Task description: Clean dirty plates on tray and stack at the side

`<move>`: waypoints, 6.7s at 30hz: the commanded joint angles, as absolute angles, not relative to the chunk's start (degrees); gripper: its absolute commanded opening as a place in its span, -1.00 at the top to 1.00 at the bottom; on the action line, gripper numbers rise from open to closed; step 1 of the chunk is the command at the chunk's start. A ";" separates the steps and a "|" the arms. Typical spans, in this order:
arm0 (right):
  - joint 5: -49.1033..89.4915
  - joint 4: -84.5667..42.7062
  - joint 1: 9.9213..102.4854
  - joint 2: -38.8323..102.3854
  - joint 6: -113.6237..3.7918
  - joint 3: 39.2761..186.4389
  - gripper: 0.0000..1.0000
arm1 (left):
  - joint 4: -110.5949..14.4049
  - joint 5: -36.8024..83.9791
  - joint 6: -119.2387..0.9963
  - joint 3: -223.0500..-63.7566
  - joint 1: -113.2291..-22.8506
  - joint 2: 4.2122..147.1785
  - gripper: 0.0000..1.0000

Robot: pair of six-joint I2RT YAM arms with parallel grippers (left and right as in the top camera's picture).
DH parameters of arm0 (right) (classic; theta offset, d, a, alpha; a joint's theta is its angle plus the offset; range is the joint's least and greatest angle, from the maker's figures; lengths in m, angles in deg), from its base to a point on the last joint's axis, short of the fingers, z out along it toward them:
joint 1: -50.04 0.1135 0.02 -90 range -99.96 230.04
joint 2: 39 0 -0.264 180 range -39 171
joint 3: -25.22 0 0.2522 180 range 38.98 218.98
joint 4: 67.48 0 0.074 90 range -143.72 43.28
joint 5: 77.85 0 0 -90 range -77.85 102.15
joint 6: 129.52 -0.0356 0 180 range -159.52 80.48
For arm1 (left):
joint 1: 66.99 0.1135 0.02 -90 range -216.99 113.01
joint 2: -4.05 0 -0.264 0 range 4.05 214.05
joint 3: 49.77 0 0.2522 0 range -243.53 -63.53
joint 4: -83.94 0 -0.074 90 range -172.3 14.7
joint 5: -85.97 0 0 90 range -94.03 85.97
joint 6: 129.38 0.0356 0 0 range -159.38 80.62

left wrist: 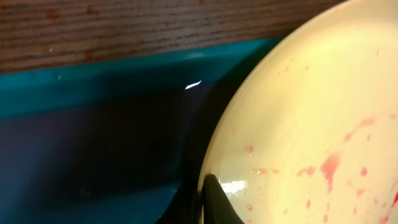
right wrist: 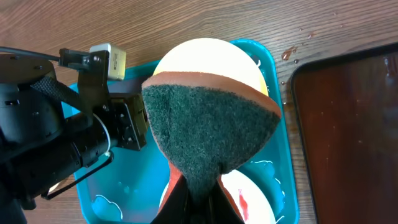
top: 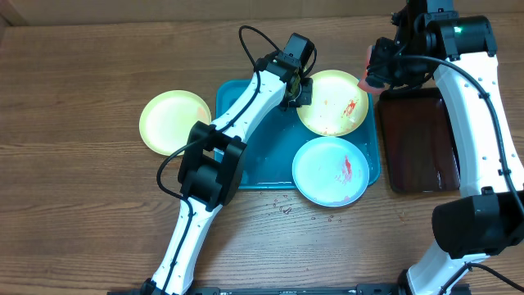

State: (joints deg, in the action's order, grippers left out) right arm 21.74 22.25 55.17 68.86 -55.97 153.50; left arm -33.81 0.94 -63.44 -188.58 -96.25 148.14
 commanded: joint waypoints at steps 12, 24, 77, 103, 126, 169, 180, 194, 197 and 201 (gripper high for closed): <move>21.21 20.24 55.58 68.44 -55.53 153.06 0.93 | -0.68 -5.68 -67.72 -208.25 -87.70 150.50 0.92; 30.94 5.51 62.47 68.49 -55.79 139.23 0.93 | 1.71 -5.48 -67.72 -198.07 -85.82 150.57 0.92; 34.06 -14.71 77.85 93.03 -63.62 136.17 0.93 | -1.86 9.88 -54.76 -193.59 -83.48 150.50 0.91; 8.47 -7.52 72.06 93.03 -62.19 141.37 0.93 | -1.53 9.53 -54.56 -193.59 -83.07 150.50 0.91; 28.47 -10.12 78.86 93.03 -70.17 141.33 0.93 | -1.81 9.58 -54.59 -193.59 -83.07 150.50 0.91; 31.31 -3.83 78.31 93.03 -60.05 141.33 0.93 | -3.08 11.09 -54.59 -193.59 -80.84 150.50 0.91; 16.36 3.12 71.56 93.03 -56.66 141.87 0.93 | -3.10 11.04 -54.56 -193.59 -80.84 150.50 0.91; 9.89 -10.21 70.33 93.03 -51.48 141.87 0.93 | -3.26 11.02 -54.59 -193.59 -80.84 150.50 0.91; 15.86 -12.53 71.49 93.03 -51.53 141.87 0.93 | -3.30 11.02 -54.59 -193.59 -80.84 150.50 0.91; 22.67 -14.03 73.81 93.03 -51.94 141.85 0.93 | -3.50 11.04 -54.59 -193.59 -80.84 150.50 0.92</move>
